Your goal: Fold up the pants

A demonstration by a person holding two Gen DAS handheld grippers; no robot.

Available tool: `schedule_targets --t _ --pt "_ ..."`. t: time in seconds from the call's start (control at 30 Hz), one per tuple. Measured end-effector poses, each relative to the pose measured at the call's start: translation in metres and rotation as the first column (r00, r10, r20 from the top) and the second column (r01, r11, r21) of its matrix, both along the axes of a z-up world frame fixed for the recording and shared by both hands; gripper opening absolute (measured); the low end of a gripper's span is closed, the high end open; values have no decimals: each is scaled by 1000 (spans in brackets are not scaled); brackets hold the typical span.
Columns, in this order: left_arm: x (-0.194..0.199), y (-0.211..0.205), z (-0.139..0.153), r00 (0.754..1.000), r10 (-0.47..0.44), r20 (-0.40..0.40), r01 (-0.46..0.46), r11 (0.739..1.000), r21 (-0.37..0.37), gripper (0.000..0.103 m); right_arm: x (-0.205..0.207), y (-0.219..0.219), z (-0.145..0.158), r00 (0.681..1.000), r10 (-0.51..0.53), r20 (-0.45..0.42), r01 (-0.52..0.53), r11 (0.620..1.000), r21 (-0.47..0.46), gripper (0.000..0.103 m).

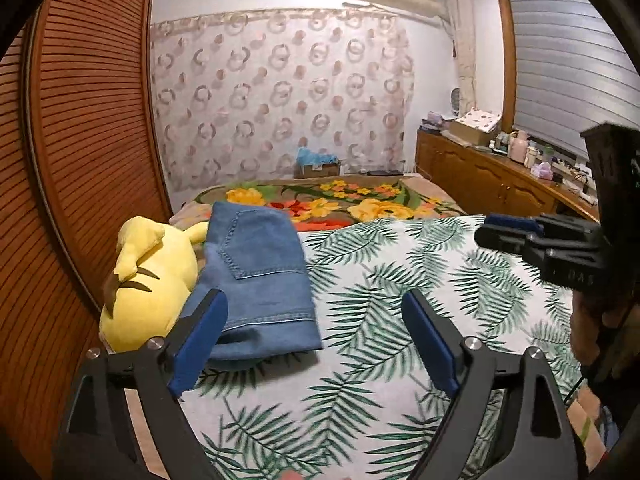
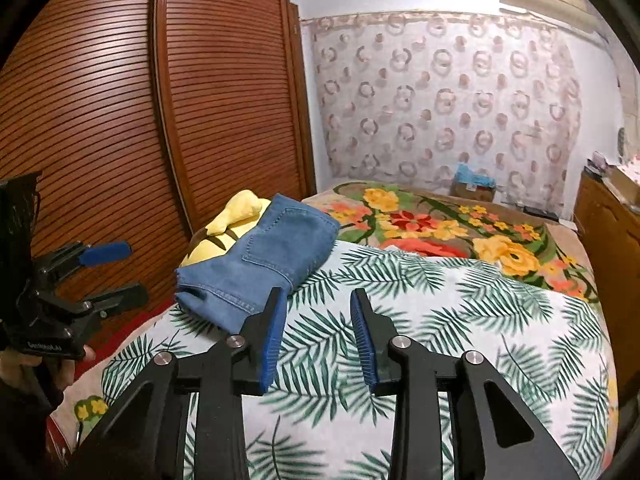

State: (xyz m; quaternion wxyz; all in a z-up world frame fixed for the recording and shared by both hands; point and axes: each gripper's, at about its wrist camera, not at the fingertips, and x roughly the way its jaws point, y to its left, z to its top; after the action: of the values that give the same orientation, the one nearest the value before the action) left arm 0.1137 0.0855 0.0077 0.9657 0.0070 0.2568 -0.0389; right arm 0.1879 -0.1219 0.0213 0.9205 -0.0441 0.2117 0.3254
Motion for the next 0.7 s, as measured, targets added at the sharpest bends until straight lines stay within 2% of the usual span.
schedule_targets --t 0.17,0.27,0.7 --pt "-10 -15 5 1000 -11 18 11 1000 4 89 -23 -18 3 999 -25 -20 26 999 41 46" --pt "-16 -24 6 999 -33 21 33 999 -3 89 -36 -28 6 998 -67 -4 67 997 41 49" --pt "-26 -71 1 999 -27 16 28 1000 -2 89 -109 -60 15 972 -232 38 232 973 15 50"
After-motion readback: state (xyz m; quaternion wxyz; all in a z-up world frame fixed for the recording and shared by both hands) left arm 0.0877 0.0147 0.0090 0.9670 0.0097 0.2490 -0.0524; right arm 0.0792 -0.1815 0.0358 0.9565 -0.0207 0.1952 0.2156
